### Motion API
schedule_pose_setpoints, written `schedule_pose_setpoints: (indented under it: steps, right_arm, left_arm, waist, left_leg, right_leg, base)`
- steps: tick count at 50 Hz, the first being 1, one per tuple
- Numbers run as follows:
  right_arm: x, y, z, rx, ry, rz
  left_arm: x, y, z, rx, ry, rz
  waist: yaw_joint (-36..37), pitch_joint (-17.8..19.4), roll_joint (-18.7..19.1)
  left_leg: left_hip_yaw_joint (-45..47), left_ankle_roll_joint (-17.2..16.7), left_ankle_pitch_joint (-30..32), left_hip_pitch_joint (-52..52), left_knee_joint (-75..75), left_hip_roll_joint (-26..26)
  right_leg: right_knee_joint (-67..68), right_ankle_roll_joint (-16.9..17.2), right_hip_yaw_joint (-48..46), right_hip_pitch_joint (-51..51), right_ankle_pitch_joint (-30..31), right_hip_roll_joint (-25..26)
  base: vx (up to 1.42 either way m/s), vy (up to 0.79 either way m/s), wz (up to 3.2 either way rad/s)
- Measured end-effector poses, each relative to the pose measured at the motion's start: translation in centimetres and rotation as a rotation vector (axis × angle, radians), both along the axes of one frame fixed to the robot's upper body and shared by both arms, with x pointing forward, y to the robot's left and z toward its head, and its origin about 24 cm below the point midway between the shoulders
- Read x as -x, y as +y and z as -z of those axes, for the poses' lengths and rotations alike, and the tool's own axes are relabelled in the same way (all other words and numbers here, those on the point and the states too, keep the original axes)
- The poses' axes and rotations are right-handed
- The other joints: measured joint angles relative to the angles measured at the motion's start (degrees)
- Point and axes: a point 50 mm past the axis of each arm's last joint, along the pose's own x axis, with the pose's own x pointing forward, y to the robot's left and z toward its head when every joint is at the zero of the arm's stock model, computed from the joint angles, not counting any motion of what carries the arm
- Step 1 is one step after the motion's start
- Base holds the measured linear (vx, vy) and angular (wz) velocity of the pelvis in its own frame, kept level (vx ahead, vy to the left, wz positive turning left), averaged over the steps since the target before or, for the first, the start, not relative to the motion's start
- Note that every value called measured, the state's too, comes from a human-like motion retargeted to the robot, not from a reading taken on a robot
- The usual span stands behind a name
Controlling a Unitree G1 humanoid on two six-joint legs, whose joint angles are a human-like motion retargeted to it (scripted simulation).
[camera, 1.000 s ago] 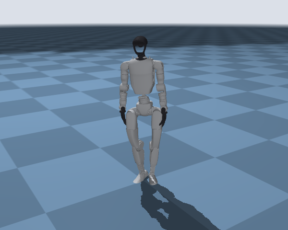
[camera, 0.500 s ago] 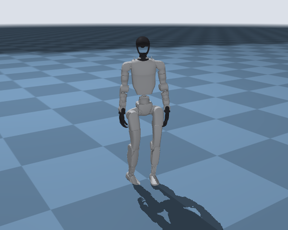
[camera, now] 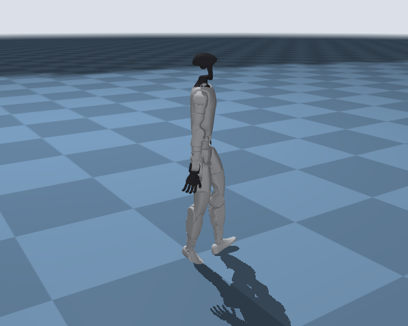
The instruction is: In place motions
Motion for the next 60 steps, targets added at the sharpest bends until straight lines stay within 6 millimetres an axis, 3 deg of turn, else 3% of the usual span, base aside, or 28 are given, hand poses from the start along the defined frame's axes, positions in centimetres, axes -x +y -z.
schedule_pose_setpoints:
  steps: [3, 6, 10, 12, 19, 23, 27, 30, 35, 40, 45, 52, 55, 60]
  right_arm:
    - [-0.3, 0.0, 0.0, 0.01, -0.018, -0.019]
    - [-1.1, 0.3, 0.2, 0.003, -0.047, -0.033]
    - [-2.2, 1.0, 0.3, -0.018, -0.073, -0.04]
    - [-2.9, 1.5, 0.4, -0.033, -0.089, -0.045]
    - [-8.2, 4.1, 0.5, -0.141, -0.23, -0.136]
    - [-10.3, 6.2, 0.3, -0.226, -0.296, -0.226]
    - [-10.8, 7.6, 0.1, -0.299, -0.33, -0.273]
    - [-9.7, 7.7, 0.4, -0.311, -0.292, -0.288]
    - [-6.0, 6.6, 0.9, -0.286, -0.13, -0.262]
    - [-2.7, 5.8, 1.0, -0.264, 0.017, -0.229]
    - [-1.5, 5.6, 1.0, -0.247, 0.029, -0.154]
    - [-4.3, 6.0, 1.0, -0.251, -0.081, -0.143]
    - [-6.0, 6.1, 0.9, -0.254, -0.144, -0.177]
    - [-8.1, 6.5, 0.7, -0.266, -0.22, -0.213]
  left_arm:
    - [1.0, 0.8, -0.1, -0.031, 0.016, -0.048]
    - [2.2, 1.3, -0.2, -0.065, 0.044, -0.104]
    - [4.2, 0.8, -0.3, -0.071, 0.106, -0.185]
    - [4.7, 0.0, -0.2, -0.053, 0.126, -0.22]
    - [4.0, -2.7, 0.2, 0.017, 0.088, -0.29]
    - [4.7, -3.4, 0.2, 0.04, 0.111, -0.279]
    - [4.8, -3.2, 0.2, 0.038, 0.119, -0.253]
    - [4.1, -2.6, 0.2, 0.031, 0.086, -0.232]
    - [1.5, -1.1, 0.2, 0.011, 0.008, -0.19]
    - [-1.9, -0.4, 0.0, 0.012, -0.073, -0.157]
    - [-5.1, 0.2, -0.4, -0.002, -0.133, -0.039]
    - [-7.6, 0.7, -0.9, -0.016, -0.186, 0.139]
    - [-7.1, 0.7, -0.9, -0.023, -0.162, 0.171]
    - [-4.2, 0.1, -0.4, -0.015, -0.062, 0.174]
  waist:
    - [0.2, -1.4, -1.8]
    - [-1.5, -3.2, -2.6]
    - [-1.5, -5.6, -1.3]
    - [-1.0, -6.2, -1.2]
    - [7.6, -2.4, -1.9]
    - [9.0, -2.5, -1.6]
    - [6.3, -4.1, -1.3]
    - [5.3, -5.8, -1.4]
    - [5.3, -7.2, -1.2]
    - [1.7, -7.2, 1.9]
    - [-3.3, -5.6, 3.9]
    - [-5.0, -2.4, 3.6]
    - [-5.9, -1.3, 3.0]
    - [-7.9, 1.0, 0.9]
  left_leg:
    - [13.0, 1.0, 4.0, 4.1, 2.0, 1.0]
    - [17.1, 2.5, 6.3, 6.5, 2.7, 1.1]
    - [21.5, 0.3, 12.5, 8.8, -1.2, 0.2]
    - [16.9, 1.1, 15.2, 6.8, -2.0, -0.3]
    - [10.3, 2.6, 13.2, 6.5, -3.7, -2.7]
    - [6.6, 2.9, 11.9, 6.5, -4.5, -3.6]
    - [4.2, 2.8, 10.7, 6.3, -4.6, -4.2]
    - [3.8, 2.2, 10.1, 6.3, -4.3, -4.3]
    - [-0.1, 0.7, 10.1, 6.8, -4.2, -3.6]
    - [-11.1, 1.3, 10.8, 5.8, -3.5, -0.5]
    - [-23.6, 2.8, 12.3, 4.0, -3.3, 0.2]
    - [-32.2, 3.9, 13.6, 2.2, -3.8, -1.0]
    - [-33.9, 4.1, 14.0, 2.6, -4.9, -2.4]
    - [-35.9, 4.4, 14.6, 7.1, -7.9, -6.9]
  right_leg:
    - [-0.1, 1.3, -5.6, 0.4, -0.7, -1.6]
    - [0.0, 3.0, -11.0, 0.8, -1.4, -2.2]
    - [-0.5, 4.5, -15.6, 1.5, -1.8, -0.1]
    - [-0.8, 5.2, -17.5, 1.7, -1.6, 0.2]
    - [-0.8, 5.7, -19.3, 4.1, -0.6, 0.3]
    - [0.2, 6.2, -21.4, 5.7, -0.1, 0.6]
    - [0.8, 7.2, -24.2, 7.5, 0.7, 1.2]
    - [1.1, 7.4, -24.3, 8.6, 1.5, 1.6]
    - [4.2, 6.7, -20.6, 11.0, 5.4, 2.7]
    - [13.6, 0.3, -11.1, 10.4, 8.1, 3.9]
    - [25.6, 3.4, 6.5, -0.1, 2.0, 5.2]
    - [23.0, 0.8, 19.0, -9.4, -3.3, 7.7]
    - [18.6, 0.3, 25.9, -13.2, -5.4, 8.8]
    - [4.8, 0.1, 31.7, -13.6, -4.6, 7.2]
  base:
    - [0.27, 0.23, 2.47]
    - [0.25, 0.17, 2.35]
    - [0.32, 0.15, 1.63]
    - [0.23, 0.09, 1.29]
    - [0.17, 0.0, 0.16]
    - [0.34, -0.01, 0.44]
    - [0.37, 0.01, 1.05]
    - [0.45, 0.0, 1.13]
    - [0.44, -0.04, 1.32]
    - [0.38, -0.09, 1.69]
    - [0.17, -0.15, 2.02]
    - [-0.01, -0.18, 1.15]
    - [-0.09, -0.11, 0.89]
    - [-0.02, -0.07, 1.02]
